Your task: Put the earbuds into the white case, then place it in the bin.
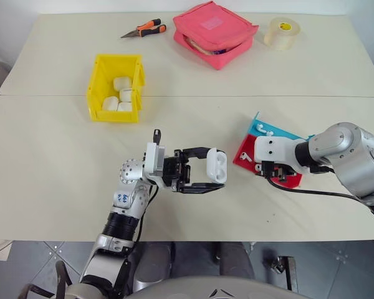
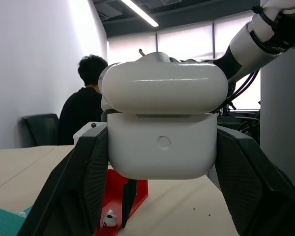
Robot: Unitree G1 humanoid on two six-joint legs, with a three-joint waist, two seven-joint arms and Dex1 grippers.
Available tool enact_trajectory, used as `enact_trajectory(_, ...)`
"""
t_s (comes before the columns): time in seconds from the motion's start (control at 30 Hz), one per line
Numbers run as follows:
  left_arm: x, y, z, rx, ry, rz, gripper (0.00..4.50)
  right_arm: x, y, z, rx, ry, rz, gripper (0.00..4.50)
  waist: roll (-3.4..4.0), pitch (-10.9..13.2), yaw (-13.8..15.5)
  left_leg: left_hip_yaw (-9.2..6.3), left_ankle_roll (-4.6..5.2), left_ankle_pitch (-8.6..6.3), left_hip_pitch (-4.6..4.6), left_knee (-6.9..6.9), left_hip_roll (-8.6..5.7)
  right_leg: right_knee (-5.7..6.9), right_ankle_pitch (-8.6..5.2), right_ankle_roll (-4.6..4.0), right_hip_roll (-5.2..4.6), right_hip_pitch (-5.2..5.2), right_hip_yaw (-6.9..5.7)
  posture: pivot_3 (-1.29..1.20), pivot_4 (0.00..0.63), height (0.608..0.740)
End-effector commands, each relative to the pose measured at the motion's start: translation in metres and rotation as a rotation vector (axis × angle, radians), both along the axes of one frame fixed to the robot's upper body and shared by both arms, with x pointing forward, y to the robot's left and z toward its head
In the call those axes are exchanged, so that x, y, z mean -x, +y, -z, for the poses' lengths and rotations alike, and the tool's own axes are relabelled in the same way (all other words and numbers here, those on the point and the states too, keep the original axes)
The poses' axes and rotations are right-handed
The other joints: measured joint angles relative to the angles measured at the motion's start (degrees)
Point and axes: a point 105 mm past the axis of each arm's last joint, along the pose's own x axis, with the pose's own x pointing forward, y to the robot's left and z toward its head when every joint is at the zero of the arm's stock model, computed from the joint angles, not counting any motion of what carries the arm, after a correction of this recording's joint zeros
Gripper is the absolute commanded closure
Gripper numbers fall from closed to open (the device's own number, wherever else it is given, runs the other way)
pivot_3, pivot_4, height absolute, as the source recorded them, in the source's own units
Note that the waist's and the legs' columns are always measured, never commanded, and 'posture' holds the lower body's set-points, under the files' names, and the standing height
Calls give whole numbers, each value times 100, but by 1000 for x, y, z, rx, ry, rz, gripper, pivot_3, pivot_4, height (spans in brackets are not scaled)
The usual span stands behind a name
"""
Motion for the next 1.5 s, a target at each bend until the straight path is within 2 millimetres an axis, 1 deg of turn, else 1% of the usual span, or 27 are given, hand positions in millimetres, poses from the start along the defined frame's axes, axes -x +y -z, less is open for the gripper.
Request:
enact_trajectory(0.03,3,-1,-6,13,-26,13,1699,-3,2,-8,11,-43,-20,2831,0,0,0,0,0,0,0,0,0,0,0,0,0,0,0,0,150,740)
enact_trajectory(0.43,2,-1,-7,14,-29,12,1699,-1,-2,-4,63,-43,-73,2831,0,0,1,0,0,0,0,0,0,0,0,0,0,0,0,0,150,740)
enact_trajectory(0.5,2,-1,-7,15,-30,12,1699,0,-2,-3,66,-37,-77,3205,0,0,2,0,0,0,0,0,0,0,0,0,0,0,0,0,150,740)
enact_trajectory(0.6,2,-2,-7,15,-30,13,1699,0,-2,-2,66,-36,-80,3991,0,0,1,0,0,0,0,1,0,0,0,1,0,1,0,0,150,740)
enact_trajectory(0.87,1,0,-6,9,-32,16,1699,5,-1,1,56,-30,-91,3991,0,0,7,0,0,0,1,2,0,0,0,1,0,2,0,0,150,740)
enact_trajectory(0.97,1,0,-6,8,-33,19,1699,7,1,0,35,-33,-100,3991,0,0,2,0,0,0,1,1,0,0,1,1,0,2,0,0,150,740)
enact_trajectory(1.23,1,-1,-5,6,-35,24,1699,8,-2,-2,19,-45,-111,4003,0,0,3,0,0,0,1,1,0,0,1,1,0,1,0,0,150,740)
enact_trajectory(1.37,1,0,-5,9,-37,21,1699,11,0,-13,-44,-67,-117,4003,0,0,9,1,0,0,0,1,0,0,1,1,0,1,0,0,150,740)
enact_trajectory(1.5,0,3,-5,12,-39,13,1699,18,-4,-37,-204,-117,-55,4003,0,0,17,0,0,0,-1,1,0,0,1,2,0,1,-1,0,150,740)
